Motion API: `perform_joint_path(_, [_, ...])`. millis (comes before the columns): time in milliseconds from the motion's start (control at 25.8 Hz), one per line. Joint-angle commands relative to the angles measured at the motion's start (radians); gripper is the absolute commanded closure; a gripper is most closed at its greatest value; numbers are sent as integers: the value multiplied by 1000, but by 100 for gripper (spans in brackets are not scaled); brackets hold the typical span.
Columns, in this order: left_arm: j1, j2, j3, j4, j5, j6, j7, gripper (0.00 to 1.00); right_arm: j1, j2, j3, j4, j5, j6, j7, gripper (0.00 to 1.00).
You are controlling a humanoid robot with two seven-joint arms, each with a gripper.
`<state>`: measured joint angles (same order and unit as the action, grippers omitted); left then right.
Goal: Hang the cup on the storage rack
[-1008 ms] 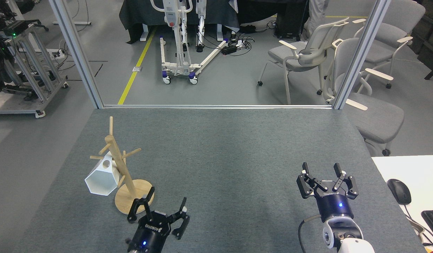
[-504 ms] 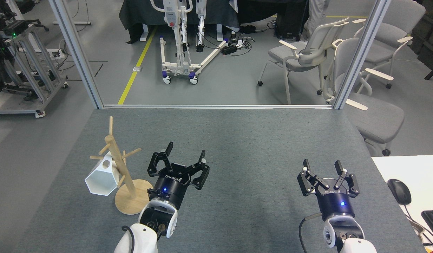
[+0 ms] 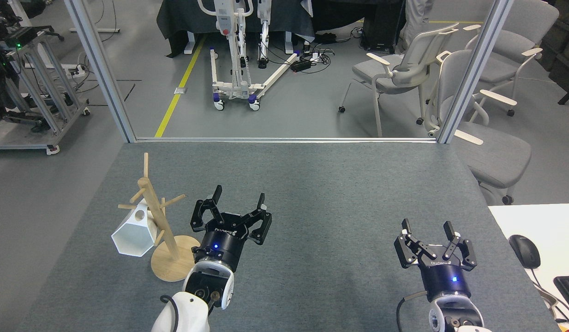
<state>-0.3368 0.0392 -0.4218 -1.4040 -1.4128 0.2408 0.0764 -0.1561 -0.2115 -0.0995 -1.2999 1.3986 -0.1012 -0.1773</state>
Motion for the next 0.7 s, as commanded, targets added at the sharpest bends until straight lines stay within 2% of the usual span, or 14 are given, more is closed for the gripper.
perform_joint_path(0, [1,2,0,0,0,-2,9,1,6,0,0,-9,0,0,-2,1])
perform_joint_path(659, [-2,7,2,5,0,-9,6,1,18,1,7,-12,0,0,-2,1])
